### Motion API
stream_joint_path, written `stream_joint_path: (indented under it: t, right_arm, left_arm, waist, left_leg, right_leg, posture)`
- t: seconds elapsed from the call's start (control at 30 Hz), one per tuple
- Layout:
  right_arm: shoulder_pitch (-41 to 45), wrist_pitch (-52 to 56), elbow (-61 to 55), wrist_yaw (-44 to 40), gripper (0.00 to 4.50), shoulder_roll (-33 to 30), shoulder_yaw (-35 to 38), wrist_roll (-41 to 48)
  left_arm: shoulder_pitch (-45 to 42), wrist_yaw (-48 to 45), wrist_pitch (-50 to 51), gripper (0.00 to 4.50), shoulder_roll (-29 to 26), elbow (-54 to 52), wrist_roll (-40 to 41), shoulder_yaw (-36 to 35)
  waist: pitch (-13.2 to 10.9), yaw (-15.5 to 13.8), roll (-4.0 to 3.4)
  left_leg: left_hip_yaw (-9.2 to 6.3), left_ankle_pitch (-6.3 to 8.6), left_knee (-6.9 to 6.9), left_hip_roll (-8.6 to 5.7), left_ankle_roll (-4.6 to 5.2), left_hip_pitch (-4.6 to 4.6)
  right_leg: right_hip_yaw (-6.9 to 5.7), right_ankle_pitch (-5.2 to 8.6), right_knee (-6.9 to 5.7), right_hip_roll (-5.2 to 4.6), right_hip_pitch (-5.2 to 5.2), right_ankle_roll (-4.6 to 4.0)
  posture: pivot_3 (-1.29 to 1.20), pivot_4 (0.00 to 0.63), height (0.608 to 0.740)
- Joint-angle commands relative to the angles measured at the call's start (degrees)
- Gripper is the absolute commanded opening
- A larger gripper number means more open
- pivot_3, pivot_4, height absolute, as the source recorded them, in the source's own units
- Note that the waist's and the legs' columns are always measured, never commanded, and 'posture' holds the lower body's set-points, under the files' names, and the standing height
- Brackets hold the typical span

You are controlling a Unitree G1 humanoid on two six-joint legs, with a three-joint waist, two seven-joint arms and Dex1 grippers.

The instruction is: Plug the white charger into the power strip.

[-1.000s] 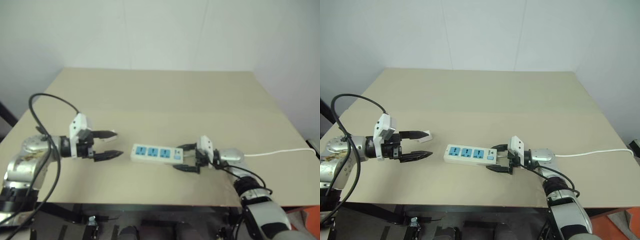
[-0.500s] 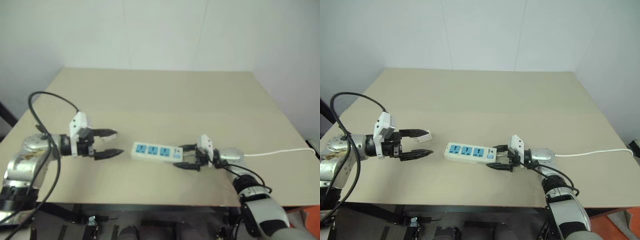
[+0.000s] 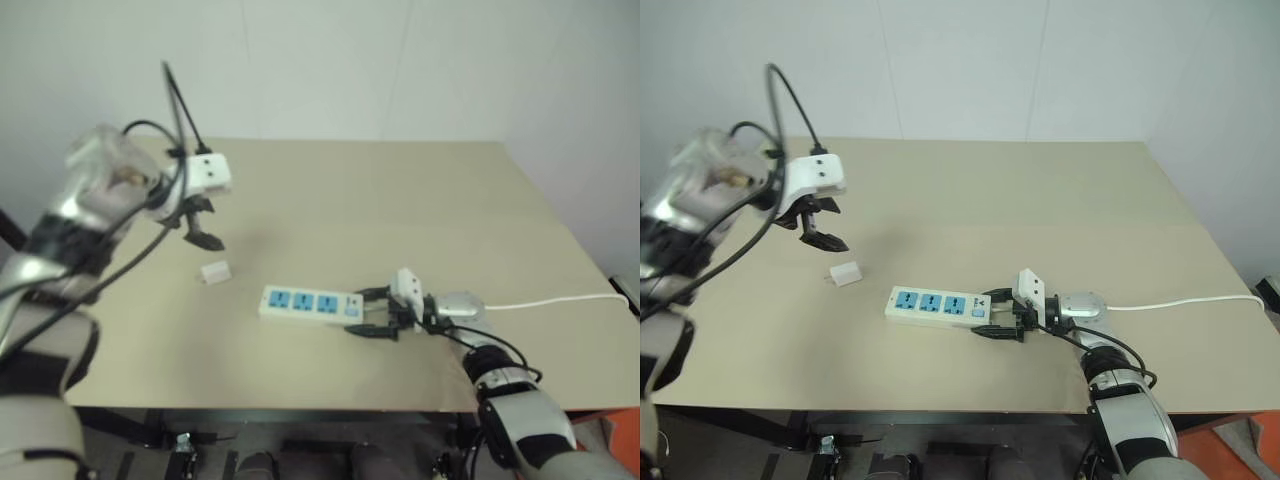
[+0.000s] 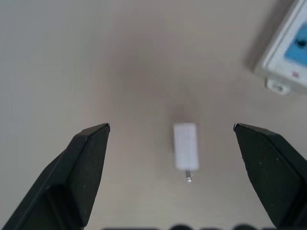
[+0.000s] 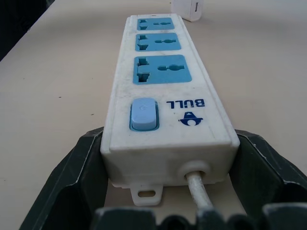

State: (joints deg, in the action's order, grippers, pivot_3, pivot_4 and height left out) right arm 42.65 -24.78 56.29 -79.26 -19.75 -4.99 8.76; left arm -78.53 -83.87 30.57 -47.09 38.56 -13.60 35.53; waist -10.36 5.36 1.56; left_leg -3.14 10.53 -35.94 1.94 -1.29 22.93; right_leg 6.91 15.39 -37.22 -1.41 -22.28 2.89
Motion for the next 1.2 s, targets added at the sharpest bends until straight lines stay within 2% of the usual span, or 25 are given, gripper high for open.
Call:
stream_joint_path:
  t: [0.03,0.2,0.37,0.7,1.03,1.2]
  right_arm:
    - [0.2,-1.3,1.9,1.7,3.4,-0.2,-1.0,-2.8]
    - [-0.2,-1.6,2.0,2.0,3.4,0.0,-1.1,-2.9]
    - [-1.0,-1.9,1.3,2.6,3.4,0.1,-1.4,-3.0]
    - [-2.8,-1.0,-1.3,3.0,3.4,0.0,-1.8,-2.9]
    - [-3.4,-0.2,-2.6,4.0,3.4,0.1,-2.3,-3.2]
    - [-3.8,0.5,-3.4,4.4,3.4,0.0,-2.6,-3.3]
  left_arm:
    - [-6.2,-4.7,-7.3,4.5,4.2,13.1,-6.1,3.8]
    - [-9.8,-2.9,-11.1,4.5,11.6,28.0,-9.9,3.9]
    - [-8.8,1.0,-13.2,4.5,15.0,34.8,-13.8,3.7]
    - [-5.9,7.2,-12.0,4.5,19.1,38.3,-15.8,0.8]
    - [-2.5,13.5,-9.4,4.5,20.8,39.7,-16.2,-2.1]
    - [-1.8,13.7,-9.3,4.5,21.8,39.8,-16.2,-3.4]
  waist:
    - [0.0,0.2,0.0]
    - [0.0,0.5,0.01]
    - [0.0,0.4,0.04]
    - [0.0,0.4,0.05]
    - [0.0,0.4,0.06]
    - [0.0,0.4,0.06]
  left_leg:
    - [0.0,0.0,-0.01,0.0,0.0,0.01]
    - [-0.01,0.0,0.02,0.01,0.0,0.0]
    - [-0.02,0.0,-0.02,-0.01,0.0,0.02]
    - [-0.04,0.0,-0.05,-0.01,0.0,0.0]
    - [-0.05,0.0,-0.08,-0.03,0.0,-0.04]
    - [-0.06,0.0,-0.09,-0.04,0.0,-0.06]
  right_leg:
    - [0.0,0.0,0.0,0.0,0.01,0.0]
    - [0.05,0.0,-0.02,0.01,0.0,0.01]
    - [0.07,0.0,-0.05,0.0,0.0,0.04]
    - [0.07,-0.01,-0.12,0.0,0.02,0.08]
    - [0.08,0.01,-0.28,0.0,0.01,0.12]
    - [0.08,0.01,-0.33,0.0,0.01,0.13]
  posture:
    - [0.0,0.15,0.74]
    - [0.0,0.15,0.74]
    - [0.0,0.15,0.74]
    - [0.0,0.15,0.74]
    - [0.0,0.15,0.74]
    - [0.0,0.15,0.74]
